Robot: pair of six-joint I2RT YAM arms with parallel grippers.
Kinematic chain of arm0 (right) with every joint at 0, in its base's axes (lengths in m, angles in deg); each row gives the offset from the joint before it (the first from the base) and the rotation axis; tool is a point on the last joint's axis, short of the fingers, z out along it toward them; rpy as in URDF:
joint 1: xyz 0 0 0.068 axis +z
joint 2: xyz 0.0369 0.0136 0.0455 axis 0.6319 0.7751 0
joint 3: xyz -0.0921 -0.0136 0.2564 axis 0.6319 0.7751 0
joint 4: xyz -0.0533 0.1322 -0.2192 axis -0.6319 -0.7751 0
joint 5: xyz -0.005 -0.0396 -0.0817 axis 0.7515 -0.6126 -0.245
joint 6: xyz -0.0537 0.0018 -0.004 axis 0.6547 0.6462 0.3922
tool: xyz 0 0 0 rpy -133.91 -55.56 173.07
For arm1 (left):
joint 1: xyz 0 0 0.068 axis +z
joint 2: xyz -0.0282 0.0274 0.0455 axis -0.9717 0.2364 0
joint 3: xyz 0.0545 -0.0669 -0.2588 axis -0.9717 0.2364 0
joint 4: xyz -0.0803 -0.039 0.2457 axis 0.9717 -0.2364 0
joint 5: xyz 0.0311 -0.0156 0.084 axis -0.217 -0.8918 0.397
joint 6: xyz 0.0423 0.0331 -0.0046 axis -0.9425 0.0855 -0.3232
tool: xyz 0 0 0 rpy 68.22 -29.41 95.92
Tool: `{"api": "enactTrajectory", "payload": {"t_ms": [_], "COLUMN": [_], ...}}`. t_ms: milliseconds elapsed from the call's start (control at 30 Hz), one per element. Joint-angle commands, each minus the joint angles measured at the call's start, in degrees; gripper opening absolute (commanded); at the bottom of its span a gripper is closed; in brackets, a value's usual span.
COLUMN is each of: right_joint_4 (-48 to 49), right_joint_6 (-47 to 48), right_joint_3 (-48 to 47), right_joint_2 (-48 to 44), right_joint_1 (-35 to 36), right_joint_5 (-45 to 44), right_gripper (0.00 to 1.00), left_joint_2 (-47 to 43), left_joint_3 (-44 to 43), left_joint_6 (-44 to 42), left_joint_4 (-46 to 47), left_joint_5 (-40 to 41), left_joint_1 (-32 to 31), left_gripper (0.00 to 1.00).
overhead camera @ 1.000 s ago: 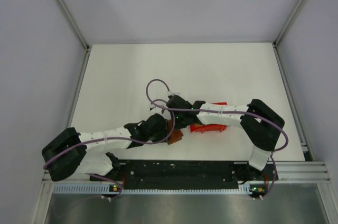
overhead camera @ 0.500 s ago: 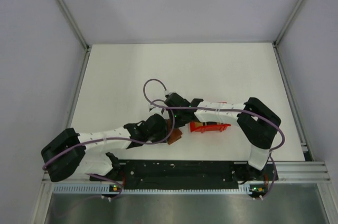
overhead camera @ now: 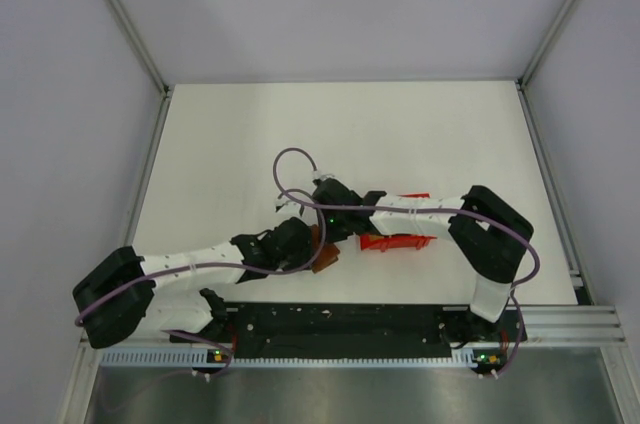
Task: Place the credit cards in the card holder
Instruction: Close the card holder at the center of the board.
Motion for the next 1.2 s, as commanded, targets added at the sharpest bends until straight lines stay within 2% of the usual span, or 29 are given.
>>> {"api": "enactTrajectory", "payload": {"t_ms": [0,167,400,533,667,733,833,1000,1167], "right_joint_4": [-12.04,-13.89,-14.24,-14.24,-14.24,-14.24,-13.89,-11.61,-10.73], "right_joint_6": [1.43,2.22,-0.41,-1.99,-2.78,-2.96,-3.57,-4.89,-5.95], "right_joint_3": [6.37,5.22,6.01,5.14,4.26,4.34,4.87,6.19,6.98], "right_joint_2": [8.87,8.16,6.49,6.58,6.23,5.88,5.0,3.24,0.44], "right_joint_1": [1.72,1.98,3.91,4.97,5.32,5.5,5.85,6.38,6.47], "right_joint_5": [-4.98,-5.07,-5.51,-5.68,-6.3,-6.39,-5.52,-2.88,-4.27], "right_gripper": [0.06,0.06,0.06,0.06,0.06,0.06,0.06,0.07,0.08], "left_joint_2": [0.11,2.83,3.01,4.85,6.09,6.35,6.53,8.63,9.52], "left_joint_3": [-1.97,-4.35,-3.74,-3.74,-3.3,-1.99,-0.05,0.48,-0.66], "left_joint_6": [0.27,1.32,1.85,1.59,2.38,3.17,4.05,4.41,2.39], "left_joint_4": [-5.46,-6.07,-1.51,0.34,0.52,1.48,3.94,5.26,5.0], "left_joint_5": [5.75,7.94,7.69,6.63,6.8,6.72,6.02,5.22,4.96], "left_joint_1": [-0.17,-0.08,0.18,0.27,0.36,0.36,0.44,0.44,0.53], "left_gripper": [0.45,0.46,0.54,0.53,0.45,0.36,0.3,0.28,0.29]}}
